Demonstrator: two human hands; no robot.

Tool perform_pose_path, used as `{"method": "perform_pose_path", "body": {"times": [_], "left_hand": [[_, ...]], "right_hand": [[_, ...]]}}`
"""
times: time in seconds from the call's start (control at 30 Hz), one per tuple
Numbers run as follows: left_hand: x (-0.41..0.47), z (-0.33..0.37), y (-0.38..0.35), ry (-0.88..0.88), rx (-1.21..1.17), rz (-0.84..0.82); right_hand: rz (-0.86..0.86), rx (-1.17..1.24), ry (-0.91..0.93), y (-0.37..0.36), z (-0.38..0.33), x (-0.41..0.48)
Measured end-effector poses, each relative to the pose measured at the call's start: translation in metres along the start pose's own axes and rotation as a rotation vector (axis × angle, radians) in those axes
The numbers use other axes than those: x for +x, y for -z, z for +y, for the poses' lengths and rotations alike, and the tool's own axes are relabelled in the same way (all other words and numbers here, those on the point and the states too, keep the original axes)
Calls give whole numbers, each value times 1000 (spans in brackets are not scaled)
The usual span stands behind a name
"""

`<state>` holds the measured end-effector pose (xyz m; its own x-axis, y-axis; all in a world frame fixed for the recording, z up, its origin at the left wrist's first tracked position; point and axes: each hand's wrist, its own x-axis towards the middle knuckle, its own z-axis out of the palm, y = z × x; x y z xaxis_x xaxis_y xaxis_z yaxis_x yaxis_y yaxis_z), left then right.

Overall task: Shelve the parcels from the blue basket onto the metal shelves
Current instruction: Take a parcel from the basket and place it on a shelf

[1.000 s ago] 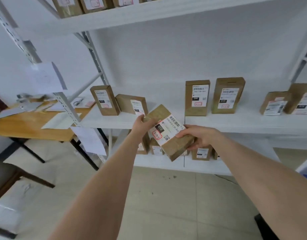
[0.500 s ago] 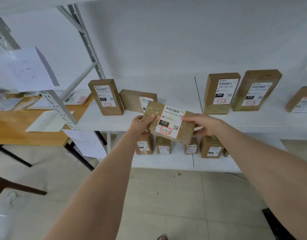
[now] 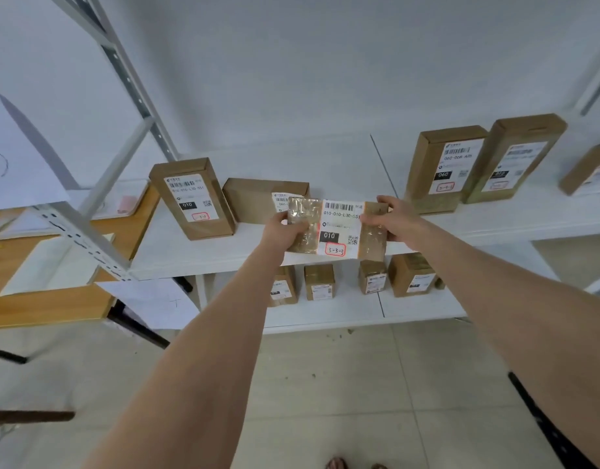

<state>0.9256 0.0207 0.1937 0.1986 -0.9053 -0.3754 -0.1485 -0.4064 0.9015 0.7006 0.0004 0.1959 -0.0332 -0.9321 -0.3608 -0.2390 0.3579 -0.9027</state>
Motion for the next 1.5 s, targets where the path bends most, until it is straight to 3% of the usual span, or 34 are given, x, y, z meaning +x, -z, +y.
{"method": "perform_pose_path", "body": {"times": [0.5, 1.07, 1.2, 1.3, 1.4, 1.5], "left_hand": [[18, 6, -39, -26, 46, 25], [43, -8, -65, 0, 100, 64], [35, 1, -68, -43, 320, 155], [24, 9, -70, -285, 713, 314], [20, 14, -78, -554, 1045, 197], [22, 9, -90, -590, 1205, 63]], "right_hand": [[299, -502, 248, 14, -2, 16], [306, -626, 288, 21, 22, 55], [296, -857, 280, 20, 17, 51], [282, -1135, 443, 19, 11, 44], [196, -1265, 613, 11, 10, 36], [104, -1332, 599, 3, 12, 29]]}}
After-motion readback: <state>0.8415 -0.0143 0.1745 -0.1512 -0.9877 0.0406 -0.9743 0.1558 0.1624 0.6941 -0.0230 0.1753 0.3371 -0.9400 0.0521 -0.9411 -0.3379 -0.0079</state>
